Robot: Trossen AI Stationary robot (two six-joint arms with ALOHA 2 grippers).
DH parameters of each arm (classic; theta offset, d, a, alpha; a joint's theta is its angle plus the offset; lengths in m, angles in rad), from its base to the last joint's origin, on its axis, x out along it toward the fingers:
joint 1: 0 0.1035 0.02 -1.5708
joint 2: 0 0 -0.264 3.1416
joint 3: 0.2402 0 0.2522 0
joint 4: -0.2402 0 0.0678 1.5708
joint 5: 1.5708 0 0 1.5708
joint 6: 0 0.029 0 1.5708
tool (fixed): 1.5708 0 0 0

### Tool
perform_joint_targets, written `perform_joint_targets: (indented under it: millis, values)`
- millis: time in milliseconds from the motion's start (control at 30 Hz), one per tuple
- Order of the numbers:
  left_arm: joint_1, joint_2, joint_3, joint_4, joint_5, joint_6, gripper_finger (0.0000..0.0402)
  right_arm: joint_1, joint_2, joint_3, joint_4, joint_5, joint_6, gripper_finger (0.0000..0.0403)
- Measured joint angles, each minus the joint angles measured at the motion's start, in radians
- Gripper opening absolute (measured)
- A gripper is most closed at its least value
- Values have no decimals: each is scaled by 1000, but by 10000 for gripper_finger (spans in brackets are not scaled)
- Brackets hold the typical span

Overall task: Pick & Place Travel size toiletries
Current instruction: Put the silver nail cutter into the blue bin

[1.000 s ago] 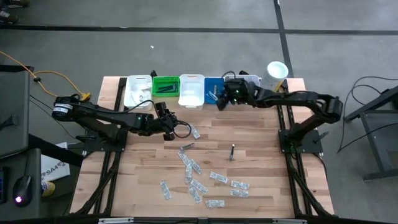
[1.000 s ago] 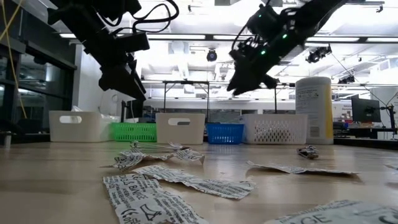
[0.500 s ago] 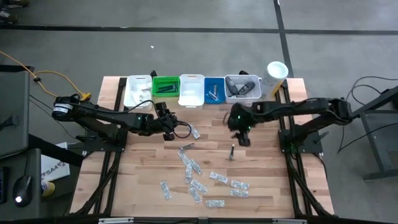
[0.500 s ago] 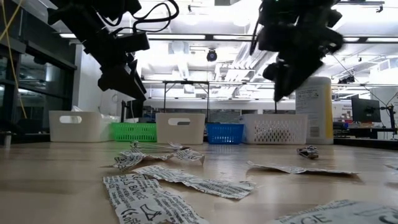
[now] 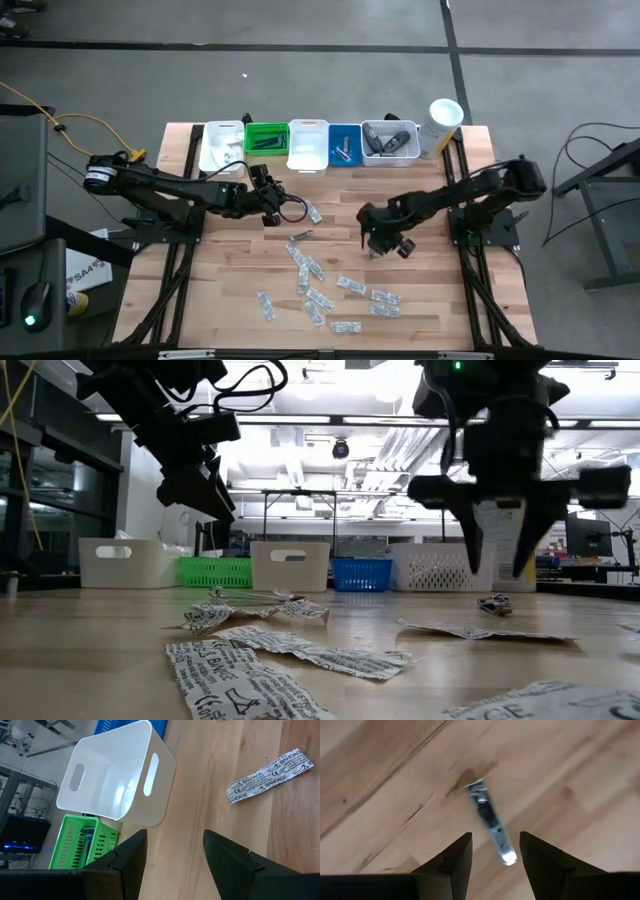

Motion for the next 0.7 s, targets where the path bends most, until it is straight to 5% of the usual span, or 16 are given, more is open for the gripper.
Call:
perform_joint_targets:
  millis: [500, 700]
  values:
    - [0, 0, 0, 0, 0, -26, 190, 35, 127, 2, 72, 19, -141, 156]
    - [0, 0, 0, -4, 0, -26, 190, 33, 137, 3, 65, -20, -133, 115]
